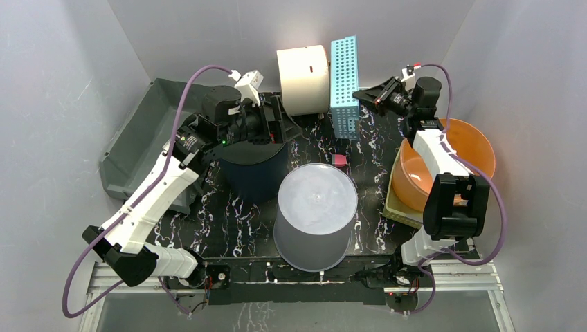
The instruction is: Turn the large container upside down
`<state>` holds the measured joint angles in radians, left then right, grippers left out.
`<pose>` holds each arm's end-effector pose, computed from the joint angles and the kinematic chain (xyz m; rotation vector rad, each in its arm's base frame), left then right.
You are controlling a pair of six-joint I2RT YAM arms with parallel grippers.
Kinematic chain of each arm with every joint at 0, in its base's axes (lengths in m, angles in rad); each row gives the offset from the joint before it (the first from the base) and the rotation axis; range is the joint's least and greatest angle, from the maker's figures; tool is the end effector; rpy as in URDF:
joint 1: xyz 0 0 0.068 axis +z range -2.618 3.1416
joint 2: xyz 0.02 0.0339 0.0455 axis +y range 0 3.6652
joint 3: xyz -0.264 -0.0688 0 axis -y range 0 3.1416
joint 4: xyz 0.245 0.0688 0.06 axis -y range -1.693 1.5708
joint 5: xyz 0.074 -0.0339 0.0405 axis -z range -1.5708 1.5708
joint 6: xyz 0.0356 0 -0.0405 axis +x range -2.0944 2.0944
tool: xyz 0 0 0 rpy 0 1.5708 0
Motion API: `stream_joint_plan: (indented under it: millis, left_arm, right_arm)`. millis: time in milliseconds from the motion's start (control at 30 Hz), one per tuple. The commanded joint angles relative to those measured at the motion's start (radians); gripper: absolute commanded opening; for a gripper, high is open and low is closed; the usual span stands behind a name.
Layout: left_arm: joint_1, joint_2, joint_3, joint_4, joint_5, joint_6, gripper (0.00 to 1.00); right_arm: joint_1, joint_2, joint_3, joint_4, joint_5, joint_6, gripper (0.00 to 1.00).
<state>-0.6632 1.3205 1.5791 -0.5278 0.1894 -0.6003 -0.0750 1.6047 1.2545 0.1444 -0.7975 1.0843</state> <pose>0.2174 -0.1784 0.4610 0.2039 1.9597 -1.0344 0.3773 -0.0028 0.3294 0.4808 1.8854 1.4023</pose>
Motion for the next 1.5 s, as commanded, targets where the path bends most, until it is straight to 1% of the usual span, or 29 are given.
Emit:
stream_joint_plan:
  millis: [0, 100, 200, 300, 400, 533, 567, 600, 667, 767, 833, 900, 1033, 1233, 1333, 1467]
  left_arm:
    - [0.004, -0.034, -0.025, 0.018, 0.027, -0.005, 0.93]
    - [0.004, -0.051, -0.048, 0.028, 0.022, -0.007, 0.94]
    - [0.004, -0.046, -0.038, 0.014, 0.026, -0.003, 0.94]
    - [0.004, -0.040, -0.029, 0.007, 0.030, 0.001, 0.94]
    - [0.004, -0.043, -0.036, 0.013, 0.031, -0.002, 0.94]
    - [0.004, -0.042, -0.047, 0.017, 0.031, -0.004, 0.94]
    - [0.004, -0.040, -0.048, 0.016, 0.032, -0.005, 0.94]
    - [0.004, -0.040, -0.047, 0.018, 0.033, -0.007, 0.94]
    - [0.003, -0.037, -0.048, 0.025, 0.033, -0.011, 0.94]
    - [0.004, -0.034, -0.047, 0.030, 0.033, -0.014, 0.94]
    - [0.004, -0.031, -0.048, 0.032, 0.034, -0.015, 0.94]
    - [0.004, -0.028, -0.050, 0.036, 0.038, -0.018, 0.94]
    - [0.003, -0.025, -0.057, 0.047, 0.048, -0.029, 0.94]
    - [0.004, -0.027, -0.055, 0.051, 0.054, -0.034, 0.94]
    - [0.004, -0.029, -0.054, 0.054, 0.059, -0.041, 0.94]
    - [0.004, -0.027, -0.058, 0.061, 0.066, -0.047, 0.94]
  right_arm:
    - [-0.013, -0.014, -0.049, 0.235, -0.066, 0.109, 0.00]
    - [-0.013, 0.002, -0.055, 0.208, -0.047, 0.103, 0.00]
    - [-0.013, 0.003, -0.061, 0.160, -0.015, 0.076, 0.00]
    - [-0.014, 0.018, -0.044, 0.020, 0.035, -0.001, 0.00]
    - [-0.013, 0.050, -0.005, -0.164, 0.095, -0.105, 0.00]
    - [-0.014, 0.076, 0.013, -0.240, 0.145, -0.171, 0.00]
    - [-0.013, 0.081, 0.024, -0.268, 0.167, -0.189, 0.02]
    - [-0.013, 0.083, 0.035, -0.300, 0.186, -0.212, 0.08]
    - [-0.013, 0.085, 0.057, -0.354, 0.231, -0.243, 0.16]
    - [-0.012, 0.085, 0.099, -0.430, 0.286, -0.312, 0.42]
    - [-0.014, 0.087, 0.125, -0.472, 0.311, -0.340, 0.54]
    - [-0.013, 0.081, 0.141, -0.490, 0.323, -0.360, 0.57]
    - [-0.011, 0.075, 0.174, -0.532, 0.362, -0.395, 0.57]
    - [-0.008, 0.068, 0.226, -0.632, 0.514, -0.450, 0.57]
    - [-0.008, 0.047, 0.232, -0.643, 0.562, -0.455, 0.58]
    - [-0.007, 0.023, 0.244, -0.632, 0.567, -0.457, 0.59]
